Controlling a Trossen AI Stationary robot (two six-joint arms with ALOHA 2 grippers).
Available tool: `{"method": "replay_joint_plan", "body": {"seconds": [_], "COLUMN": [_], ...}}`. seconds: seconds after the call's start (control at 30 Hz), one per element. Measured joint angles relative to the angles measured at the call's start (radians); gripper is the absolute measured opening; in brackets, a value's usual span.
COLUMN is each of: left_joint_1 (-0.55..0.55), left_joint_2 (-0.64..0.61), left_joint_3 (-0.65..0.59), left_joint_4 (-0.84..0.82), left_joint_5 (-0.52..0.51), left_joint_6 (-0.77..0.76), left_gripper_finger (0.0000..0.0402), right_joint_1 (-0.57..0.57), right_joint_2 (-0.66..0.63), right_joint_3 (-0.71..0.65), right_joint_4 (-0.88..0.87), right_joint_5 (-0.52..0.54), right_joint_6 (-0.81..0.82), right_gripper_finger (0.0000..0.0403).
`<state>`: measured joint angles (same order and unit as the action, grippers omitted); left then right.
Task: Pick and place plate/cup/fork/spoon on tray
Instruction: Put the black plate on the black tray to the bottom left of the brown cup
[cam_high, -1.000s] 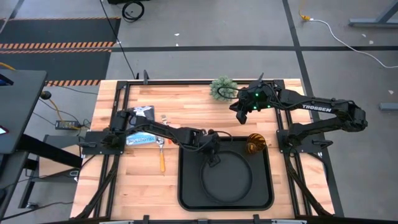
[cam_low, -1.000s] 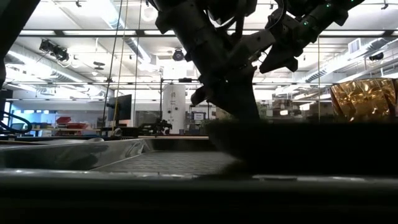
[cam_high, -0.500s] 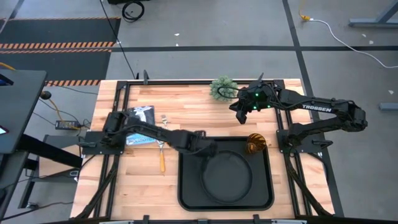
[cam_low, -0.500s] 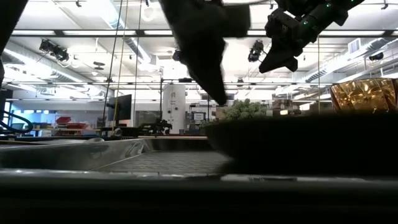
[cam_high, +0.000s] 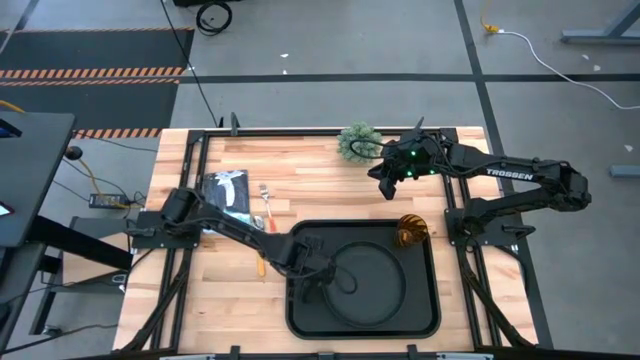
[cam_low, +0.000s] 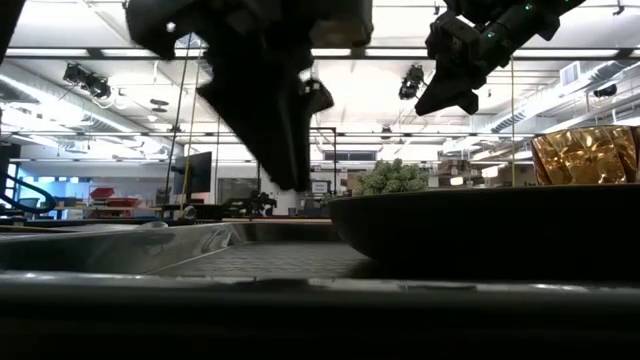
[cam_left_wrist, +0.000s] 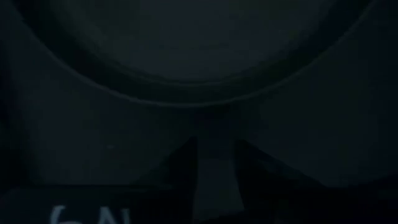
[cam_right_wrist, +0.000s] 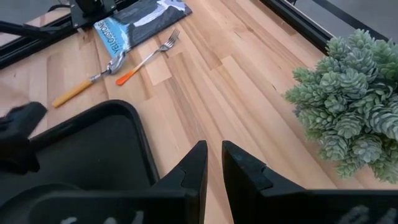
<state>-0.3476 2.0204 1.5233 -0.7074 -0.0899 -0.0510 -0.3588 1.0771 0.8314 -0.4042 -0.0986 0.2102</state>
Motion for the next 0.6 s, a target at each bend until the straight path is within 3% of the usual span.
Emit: {"method": "replay_joint_plan", "body": {"seconds": [0.6], "left_joint_1": [0.033], "left_joint_2": [0.075], "left_joint_3": [-0.027], "left_joint_4": [0.199], "left_joint_5": [-0.060], "left_joint_6": [-0.016], "left_gripper_finger": [0.0109], "right_joint_1": [0.006], "right_joint_2": [0.000], "right_joint_3": [0.000], "right_joint_4": [0.008], "right_joint_5": [0.000], "right_joint_6": [0.003], "right_gripper_finger": [0.0054]}}
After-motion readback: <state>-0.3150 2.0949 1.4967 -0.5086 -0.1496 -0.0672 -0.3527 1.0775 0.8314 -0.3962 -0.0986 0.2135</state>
